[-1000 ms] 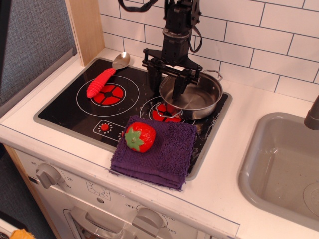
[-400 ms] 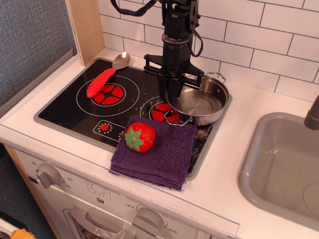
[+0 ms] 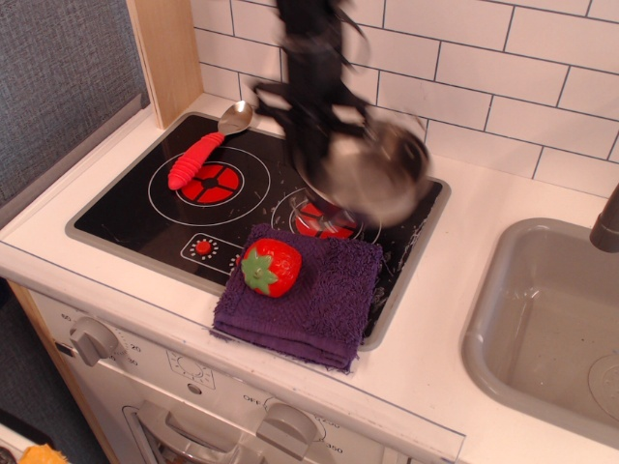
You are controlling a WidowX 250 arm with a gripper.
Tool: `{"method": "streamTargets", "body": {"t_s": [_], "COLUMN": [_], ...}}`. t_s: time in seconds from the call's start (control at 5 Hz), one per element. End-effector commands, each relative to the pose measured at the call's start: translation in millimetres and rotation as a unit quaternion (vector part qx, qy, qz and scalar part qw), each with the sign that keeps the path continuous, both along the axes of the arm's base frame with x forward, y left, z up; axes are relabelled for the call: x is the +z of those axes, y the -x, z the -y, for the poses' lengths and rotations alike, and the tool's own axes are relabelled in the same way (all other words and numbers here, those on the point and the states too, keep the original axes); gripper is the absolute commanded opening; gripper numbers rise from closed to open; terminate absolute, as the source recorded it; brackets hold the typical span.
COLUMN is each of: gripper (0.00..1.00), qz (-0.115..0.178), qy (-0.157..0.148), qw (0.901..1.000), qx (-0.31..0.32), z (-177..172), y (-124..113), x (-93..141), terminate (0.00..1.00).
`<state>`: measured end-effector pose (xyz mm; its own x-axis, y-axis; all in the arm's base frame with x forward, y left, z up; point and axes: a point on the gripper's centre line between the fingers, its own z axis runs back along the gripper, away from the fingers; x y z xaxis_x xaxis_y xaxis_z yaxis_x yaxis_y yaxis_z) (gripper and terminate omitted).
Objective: Move pot to front left below the spoon
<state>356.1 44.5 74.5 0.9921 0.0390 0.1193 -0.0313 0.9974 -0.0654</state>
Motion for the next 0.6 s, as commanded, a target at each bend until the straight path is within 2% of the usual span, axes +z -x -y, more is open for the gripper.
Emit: {"method": "streamTargets", "body": {"t_s": [0.0, 0.2, 0.4], "gripper": [0.0, 0.0, 0.0], "qz": [0.012, -0.031, -0.061], "qy": [-0.002, -0.015, -0.042], "qw": [0.998, 0.9975, 0.9945], "qx": [0.062, 0.061, 0.074], "z": [-93.9, -143.8, -165.7], "y": [47.6, 72.1, 88.5], "x": [8.0, -23.0, -39.6], "terminate": [0.0, 0.0, 0.0]}}
